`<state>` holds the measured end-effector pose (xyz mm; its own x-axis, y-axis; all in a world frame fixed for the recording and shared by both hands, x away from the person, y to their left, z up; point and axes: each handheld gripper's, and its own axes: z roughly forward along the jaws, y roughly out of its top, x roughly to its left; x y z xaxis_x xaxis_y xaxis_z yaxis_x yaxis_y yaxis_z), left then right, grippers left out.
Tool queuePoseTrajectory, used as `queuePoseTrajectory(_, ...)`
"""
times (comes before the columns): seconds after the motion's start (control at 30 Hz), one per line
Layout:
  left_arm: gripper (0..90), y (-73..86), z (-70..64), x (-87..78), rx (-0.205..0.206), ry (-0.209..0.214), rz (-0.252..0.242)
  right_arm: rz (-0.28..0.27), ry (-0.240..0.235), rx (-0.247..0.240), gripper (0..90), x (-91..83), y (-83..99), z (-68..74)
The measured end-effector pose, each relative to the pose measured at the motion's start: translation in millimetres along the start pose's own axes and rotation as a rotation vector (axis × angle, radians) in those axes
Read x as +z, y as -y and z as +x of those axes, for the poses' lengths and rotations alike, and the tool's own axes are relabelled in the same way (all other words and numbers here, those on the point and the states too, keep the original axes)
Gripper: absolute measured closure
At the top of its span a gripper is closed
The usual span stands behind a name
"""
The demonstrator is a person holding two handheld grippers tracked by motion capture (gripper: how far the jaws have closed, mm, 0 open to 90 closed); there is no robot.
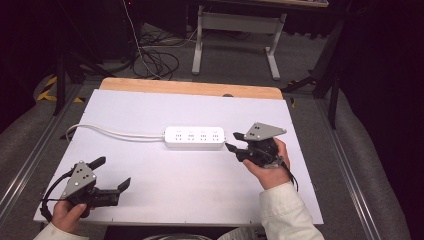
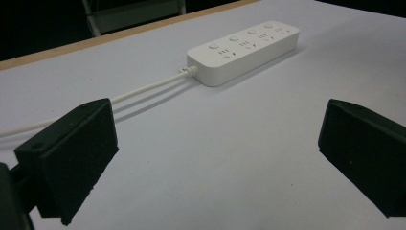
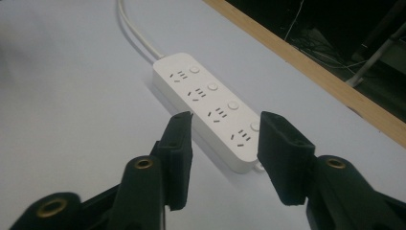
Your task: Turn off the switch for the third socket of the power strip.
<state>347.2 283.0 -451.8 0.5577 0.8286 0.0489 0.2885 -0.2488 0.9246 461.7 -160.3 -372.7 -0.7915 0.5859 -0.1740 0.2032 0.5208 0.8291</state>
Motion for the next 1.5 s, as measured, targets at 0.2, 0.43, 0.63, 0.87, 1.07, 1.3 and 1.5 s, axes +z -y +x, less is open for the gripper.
queuePoseTrajectory(0.2,0.2,0.3,0.4,-0.4,-0.003,-0.001,-0.001,0.01,-0.026,0.0,70.7,13.5,-10.3,-6.6)
queuePoseTrajectory(0.43,0.3,0.6,0.7,0.0,-0.001,-0.005,0.0,-0.016,-0.03,0.077,78.0,34.3,-19.3,-21.5)
queuePoseTrajectory(0.63,0.3,0.8,1.4,-0.1,0.001,-0.007,0.001,0.0,-0.058,0.116,82.8,51.9,-20.0,-27.9)
queuePoseTrajectory(0.87,0.3,1.0,1.3,0.0,-0.003,-0.004,0.002,0.024,-0.055,0.149,90.0,84.1,-16.2,-35.9)
queuePoseTrajectory(1.07,0.3,1.1,1.6,0.3,-0.006,-0.002,0.001,0.035,-0.038,0.144,90.0,103.4,-14.3,-35.2)
queuePoseTrajectory(1.3,0.3,1.0,1.7,-0.1,0.002,0.002,0.002,0.058,-0.027,0.136,90.0,123.1,-14.6,-33.5)
queuePoseTrajectory(1.5,0.3,1.1,1.5,0.0,-0.003,0.007,0.002,0.075,-0.026,0.149,90.0,138.3,-12.2,-33.0)
